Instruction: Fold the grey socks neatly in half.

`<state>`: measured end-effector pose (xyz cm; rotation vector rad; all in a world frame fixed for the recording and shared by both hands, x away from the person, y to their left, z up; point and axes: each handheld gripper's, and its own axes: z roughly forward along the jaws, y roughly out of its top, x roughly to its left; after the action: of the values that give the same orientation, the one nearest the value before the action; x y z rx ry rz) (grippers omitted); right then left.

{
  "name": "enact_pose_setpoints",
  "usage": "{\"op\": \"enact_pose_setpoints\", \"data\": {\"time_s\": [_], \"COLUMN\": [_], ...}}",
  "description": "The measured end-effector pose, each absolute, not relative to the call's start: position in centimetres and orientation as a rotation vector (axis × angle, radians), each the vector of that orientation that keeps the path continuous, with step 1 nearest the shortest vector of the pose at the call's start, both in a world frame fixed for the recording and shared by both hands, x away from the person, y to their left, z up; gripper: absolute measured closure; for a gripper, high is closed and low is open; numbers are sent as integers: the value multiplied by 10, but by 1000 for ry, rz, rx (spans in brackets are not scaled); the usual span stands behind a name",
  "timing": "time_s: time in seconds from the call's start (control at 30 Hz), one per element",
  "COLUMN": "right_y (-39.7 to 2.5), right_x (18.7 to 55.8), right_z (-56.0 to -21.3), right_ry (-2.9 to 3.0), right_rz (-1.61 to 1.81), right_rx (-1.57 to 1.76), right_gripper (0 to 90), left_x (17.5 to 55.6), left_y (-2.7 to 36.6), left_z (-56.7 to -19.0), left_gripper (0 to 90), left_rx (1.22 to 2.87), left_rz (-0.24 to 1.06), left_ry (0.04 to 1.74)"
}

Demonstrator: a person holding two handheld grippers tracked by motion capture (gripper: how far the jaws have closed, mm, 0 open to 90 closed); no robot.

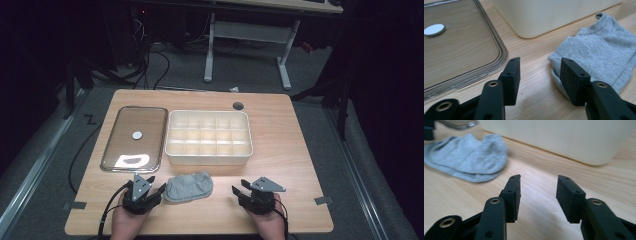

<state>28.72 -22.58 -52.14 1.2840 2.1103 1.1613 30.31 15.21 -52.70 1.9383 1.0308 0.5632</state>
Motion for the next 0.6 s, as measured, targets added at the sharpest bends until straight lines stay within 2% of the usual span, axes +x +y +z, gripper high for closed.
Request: {"op": "enact_pose_setpoints", "data": {"time_s": [0.27,0.5,0.6], "right_y": [-237,-239,-237], "right_x": [286,287,285], "right_z": [-521,-521,-520], "right_ry": [2055,2062,2084], "right_rz": [1159,1155,1143], "right_rx": [1340,1342,1301], "right_gripper": [415,382,420], "left_x": [305,305,304], "left_y": [148,146,146], "left_z": [-528,-527,-526], "left_gripper": [455,449,446], "left_rx": [1972,1974,1973], "left_rz": [559,545,536], "left_ry": [1003,999,995]}}
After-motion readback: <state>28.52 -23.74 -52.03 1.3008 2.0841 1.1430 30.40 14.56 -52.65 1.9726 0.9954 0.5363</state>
